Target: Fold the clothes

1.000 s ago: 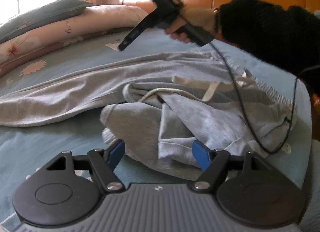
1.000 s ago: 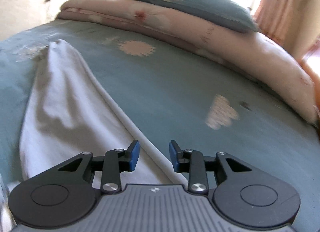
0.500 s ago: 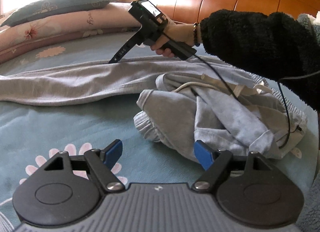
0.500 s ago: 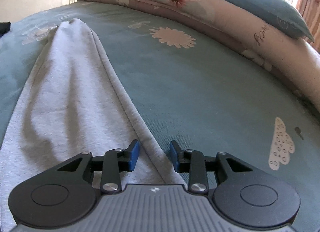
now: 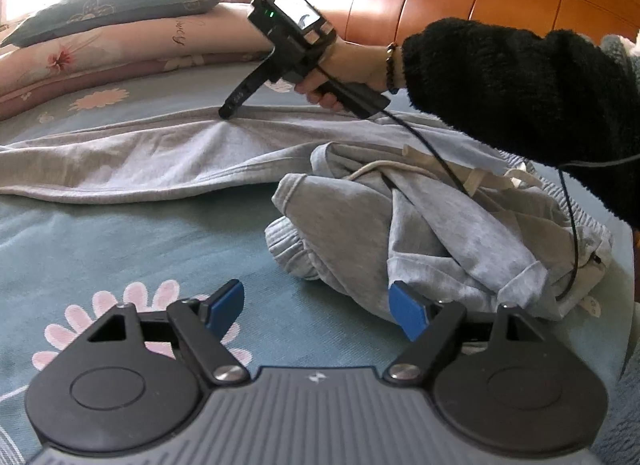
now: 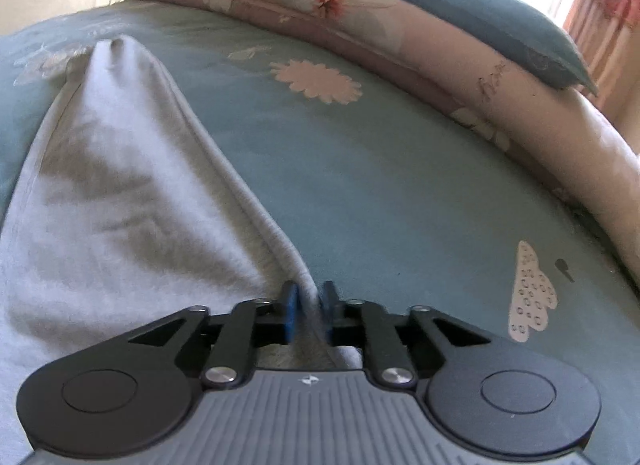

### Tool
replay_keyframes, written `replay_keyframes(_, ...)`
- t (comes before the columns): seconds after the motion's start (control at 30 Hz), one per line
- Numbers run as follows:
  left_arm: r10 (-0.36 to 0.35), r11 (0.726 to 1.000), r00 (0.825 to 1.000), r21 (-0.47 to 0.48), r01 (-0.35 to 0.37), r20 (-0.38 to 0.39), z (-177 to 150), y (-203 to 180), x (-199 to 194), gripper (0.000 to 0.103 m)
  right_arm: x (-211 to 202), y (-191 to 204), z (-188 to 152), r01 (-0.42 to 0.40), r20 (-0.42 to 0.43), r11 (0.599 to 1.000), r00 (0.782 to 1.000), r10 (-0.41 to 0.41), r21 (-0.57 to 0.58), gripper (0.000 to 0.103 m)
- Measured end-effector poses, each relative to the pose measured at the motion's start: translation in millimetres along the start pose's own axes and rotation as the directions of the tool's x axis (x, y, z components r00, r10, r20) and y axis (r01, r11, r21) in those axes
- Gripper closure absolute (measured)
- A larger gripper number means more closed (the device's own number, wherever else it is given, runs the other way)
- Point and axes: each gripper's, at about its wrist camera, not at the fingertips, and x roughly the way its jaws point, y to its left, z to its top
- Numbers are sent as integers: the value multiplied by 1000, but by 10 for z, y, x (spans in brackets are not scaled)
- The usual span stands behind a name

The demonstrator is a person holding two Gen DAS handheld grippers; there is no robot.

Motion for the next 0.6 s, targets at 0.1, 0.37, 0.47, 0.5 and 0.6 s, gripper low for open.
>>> replay_keyframes(0.1,16,1000,1000,-8,-16,-3,-3,8,12,23,-215,101,75,-11,52,1000,999,11,-6,76)
replay_keyframes(0.37,26,1000,999,-1,-26,-26,-28,-19,-23,23,-284,847,-21,-332,-80,936,942,325,-115,75)
replay_keyframes(0.47,32,999,999,7,-31,-39,-44,-28,-66,22,-381,1054,-54,-388,-108,909,921,375,-154,75)
replay_keyframes(0.5,35,999,999,9,-35,-40,-47,-31,-85,22,-448,1052,-37,-420,-119,894,907,405,-158,75)
replay_keyframes(0.6,51,999,998,9,-50,-47,-47,-33,-144,22,-616,941,-18,-349,-115,921,936,334,-173,70)
